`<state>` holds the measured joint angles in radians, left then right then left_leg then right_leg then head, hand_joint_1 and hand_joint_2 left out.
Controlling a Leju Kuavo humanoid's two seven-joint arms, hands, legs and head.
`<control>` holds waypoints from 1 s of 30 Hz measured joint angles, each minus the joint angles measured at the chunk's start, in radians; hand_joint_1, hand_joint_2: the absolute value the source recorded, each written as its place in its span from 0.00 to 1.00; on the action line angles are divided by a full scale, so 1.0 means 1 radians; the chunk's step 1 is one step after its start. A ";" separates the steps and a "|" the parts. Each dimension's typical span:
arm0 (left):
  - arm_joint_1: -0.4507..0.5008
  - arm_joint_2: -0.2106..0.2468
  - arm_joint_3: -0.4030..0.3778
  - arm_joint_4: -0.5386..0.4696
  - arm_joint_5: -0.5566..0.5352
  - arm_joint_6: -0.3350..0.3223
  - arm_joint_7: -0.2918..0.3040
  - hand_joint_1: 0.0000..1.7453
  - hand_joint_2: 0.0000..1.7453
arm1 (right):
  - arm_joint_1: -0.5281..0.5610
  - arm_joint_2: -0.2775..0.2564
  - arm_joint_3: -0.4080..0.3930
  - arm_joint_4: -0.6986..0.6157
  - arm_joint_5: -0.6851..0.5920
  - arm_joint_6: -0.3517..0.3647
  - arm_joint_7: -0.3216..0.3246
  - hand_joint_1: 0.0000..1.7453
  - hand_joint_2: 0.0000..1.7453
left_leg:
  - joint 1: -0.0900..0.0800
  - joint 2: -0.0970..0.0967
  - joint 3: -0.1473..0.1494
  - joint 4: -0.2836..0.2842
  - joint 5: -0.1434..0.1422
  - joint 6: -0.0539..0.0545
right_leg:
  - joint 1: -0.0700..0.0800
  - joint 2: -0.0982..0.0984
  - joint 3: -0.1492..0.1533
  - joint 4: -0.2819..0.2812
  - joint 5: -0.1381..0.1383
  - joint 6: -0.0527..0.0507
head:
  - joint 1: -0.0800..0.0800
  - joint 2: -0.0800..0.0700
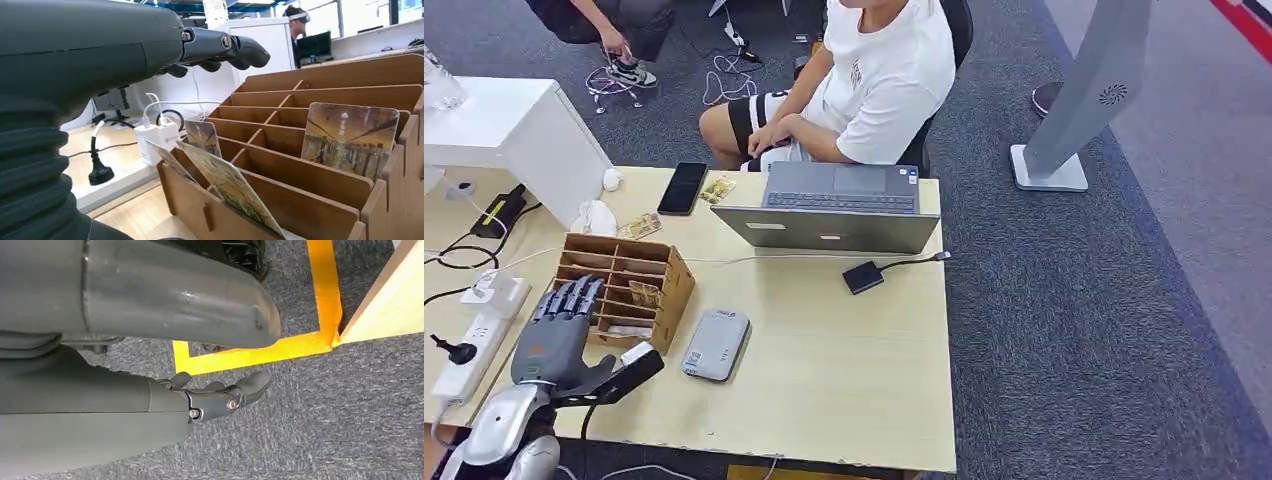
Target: Pass the card to the sensor for recognition and then transmit it.
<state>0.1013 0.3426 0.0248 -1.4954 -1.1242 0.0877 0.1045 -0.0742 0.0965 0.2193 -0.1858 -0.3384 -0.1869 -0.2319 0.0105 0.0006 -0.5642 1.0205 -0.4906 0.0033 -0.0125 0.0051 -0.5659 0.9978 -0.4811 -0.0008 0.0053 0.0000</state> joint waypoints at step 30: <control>0.005 -0.014 -0.004 -0.015 0.055 0.114 -0.079 1.00 1.00 | -0.001 0.000 -0.002 0.000 0.011 0.000 -0.005 0.00 0.00 | 0.000 0.000 0.000 0.000 0.000 0.000 | 0.000 0.000 0.000 0.000 0.000 0.000 | 0.000 0.000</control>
<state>0.1063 0.3281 0.0210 -1.5106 -1.0693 0.2021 0.0260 -0.0753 0.0965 0.2171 -0.1862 -0.3273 -0.1865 -0.2373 0.0104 0.0007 -0.5644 1.0205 -0.4906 0.0033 -0.0126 0.0055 -0.5659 0.9978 -0.4811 -0.0008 0.0050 0.0000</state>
